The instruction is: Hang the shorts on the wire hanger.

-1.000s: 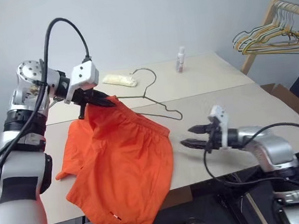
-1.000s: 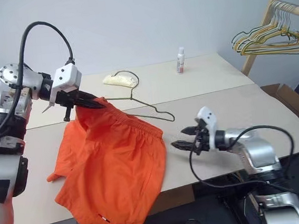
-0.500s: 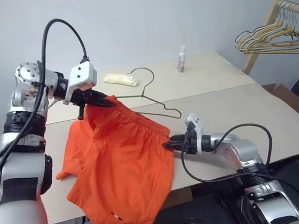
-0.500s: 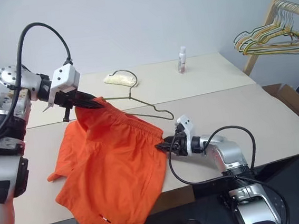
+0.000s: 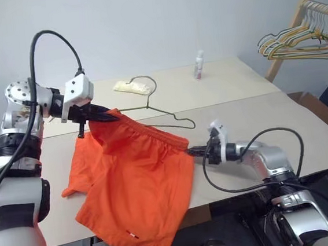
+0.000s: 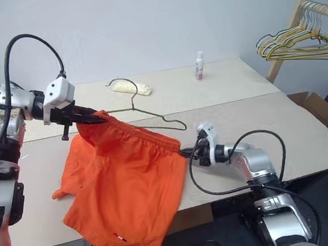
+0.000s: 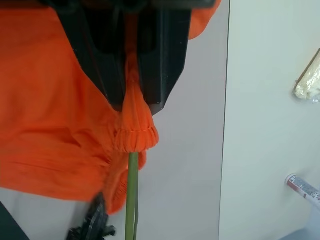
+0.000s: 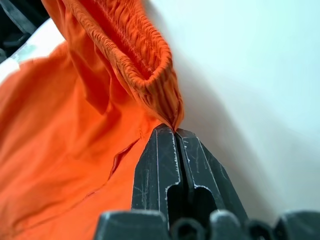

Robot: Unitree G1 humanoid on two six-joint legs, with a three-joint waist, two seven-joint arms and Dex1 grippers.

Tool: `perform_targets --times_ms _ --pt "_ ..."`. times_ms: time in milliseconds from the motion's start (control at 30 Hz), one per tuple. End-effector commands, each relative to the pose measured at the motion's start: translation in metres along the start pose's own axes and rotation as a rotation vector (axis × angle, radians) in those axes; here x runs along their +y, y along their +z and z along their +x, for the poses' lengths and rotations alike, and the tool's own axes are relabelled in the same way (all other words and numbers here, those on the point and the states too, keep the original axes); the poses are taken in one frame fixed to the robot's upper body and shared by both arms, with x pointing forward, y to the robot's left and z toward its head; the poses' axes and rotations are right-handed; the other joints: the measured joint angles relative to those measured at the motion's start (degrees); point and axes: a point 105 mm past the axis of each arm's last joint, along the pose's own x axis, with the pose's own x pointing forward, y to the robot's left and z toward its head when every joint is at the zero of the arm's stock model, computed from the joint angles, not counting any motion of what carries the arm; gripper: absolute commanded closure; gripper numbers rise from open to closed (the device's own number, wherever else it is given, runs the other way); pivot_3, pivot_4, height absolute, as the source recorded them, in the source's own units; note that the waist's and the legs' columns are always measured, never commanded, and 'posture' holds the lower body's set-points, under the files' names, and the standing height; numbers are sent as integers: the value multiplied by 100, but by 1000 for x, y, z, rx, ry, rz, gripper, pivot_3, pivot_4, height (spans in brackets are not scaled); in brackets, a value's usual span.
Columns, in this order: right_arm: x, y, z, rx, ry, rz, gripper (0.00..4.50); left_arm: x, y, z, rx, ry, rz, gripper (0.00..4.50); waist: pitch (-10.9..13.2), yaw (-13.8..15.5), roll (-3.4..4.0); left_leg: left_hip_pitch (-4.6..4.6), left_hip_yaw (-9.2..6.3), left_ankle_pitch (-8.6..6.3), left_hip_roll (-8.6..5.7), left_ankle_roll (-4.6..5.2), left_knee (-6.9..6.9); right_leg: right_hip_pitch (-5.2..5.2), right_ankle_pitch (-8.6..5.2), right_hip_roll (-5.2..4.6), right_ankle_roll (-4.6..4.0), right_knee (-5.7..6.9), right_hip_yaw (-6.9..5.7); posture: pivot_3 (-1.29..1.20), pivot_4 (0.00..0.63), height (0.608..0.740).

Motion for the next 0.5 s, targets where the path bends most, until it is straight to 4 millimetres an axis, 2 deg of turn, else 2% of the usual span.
perform_targets --times_ms 33,167,333,500 --pt "-6 22 -26 -31 14 -70 4478 1 16 -14 -36 16 67 4500 0 34 0 0 0 -2 0 3 -1 0 0 0 0 -1 0 220 0 740" --pt "-11 26 -40 5 9 -113 4478 0 21 -14 -71 5 61 4500 0 51 0 -1 -1 -4 1 7 1 3 -1 0 1 -3 -3 217 0 740" --pt "-18 28 -55 45 -2 -154 4478 -2 13 -9 -33 -10 58 4500 0 46 -1 0 2 -3 1 6 2 4 -1 2 1 -1 -2 215 0 740" --pt "-16 29 -65 77 2 -232 4478 1 6 -8 -1 7 42 4500 0 46 -1 0 3 -2 -1 4 2 4 -1 0 1 -3 -1 210 0 740"
